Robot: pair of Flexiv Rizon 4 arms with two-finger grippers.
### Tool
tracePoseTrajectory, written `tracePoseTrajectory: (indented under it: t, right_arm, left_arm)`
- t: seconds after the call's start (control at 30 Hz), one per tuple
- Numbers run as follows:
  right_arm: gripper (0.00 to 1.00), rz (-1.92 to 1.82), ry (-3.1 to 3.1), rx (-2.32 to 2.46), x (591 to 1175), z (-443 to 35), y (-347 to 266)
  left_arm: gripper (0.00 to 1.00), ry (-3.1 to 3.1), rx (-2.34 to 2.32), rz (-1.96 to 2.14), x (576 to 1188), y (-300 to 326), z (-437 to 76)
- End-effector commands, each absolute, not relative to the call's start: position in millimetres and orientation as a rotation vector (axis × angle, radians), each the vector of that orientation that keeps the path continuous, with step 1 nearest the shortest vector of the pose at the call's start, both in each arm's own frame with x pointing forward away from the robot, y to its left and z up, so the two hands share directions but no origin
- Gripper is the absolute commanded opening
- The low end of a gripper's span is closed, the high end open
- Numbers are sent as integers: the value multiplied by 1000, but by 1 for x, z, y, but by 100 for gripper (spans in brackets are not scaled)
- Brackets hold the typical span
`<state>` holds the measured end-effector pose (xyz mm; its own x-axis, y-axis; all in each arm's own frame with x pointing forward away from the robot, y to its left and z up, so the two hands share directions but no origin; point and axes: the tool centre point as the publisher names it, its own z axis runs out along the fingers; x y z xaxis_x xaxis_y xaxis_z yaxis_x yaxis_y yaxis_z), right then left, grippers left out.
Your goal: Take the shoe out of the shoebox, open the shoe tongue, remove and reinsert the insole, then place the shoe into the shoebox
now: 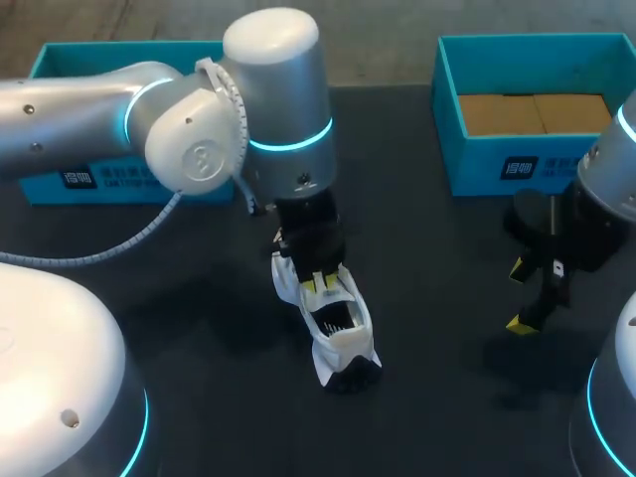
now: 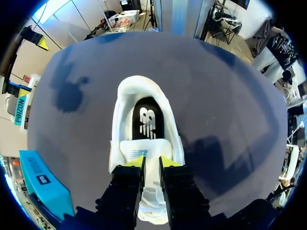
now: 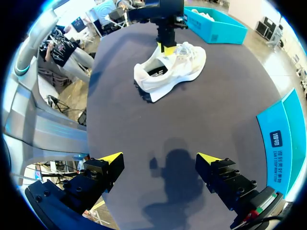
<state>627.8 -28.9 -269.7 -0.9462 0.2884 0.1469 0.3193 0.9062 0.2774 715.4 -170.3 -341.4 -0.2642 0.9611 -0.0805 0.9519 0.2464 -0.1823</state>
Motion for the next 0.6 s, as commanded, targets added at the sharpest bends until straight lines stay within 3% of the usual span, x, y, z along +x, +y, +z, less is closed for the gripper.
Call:
tracePoseTrajectory:
  t: [0.03,0.23,0.6]
  right_arm:
    - [100,-457,-2970,-476,626,-270,-29]
    - [100,-457,-2970,-476,626,-270,-29]
    - [100,-457,-2970,-476,626,-270,-29]
  left_arm:
    - [22,-2438,-1861,311,716,-174,-356]
    - [24,-2461,-1857,314,718,-174,-352]
    - [30,-2583,-1873,325,707,-167,-289]
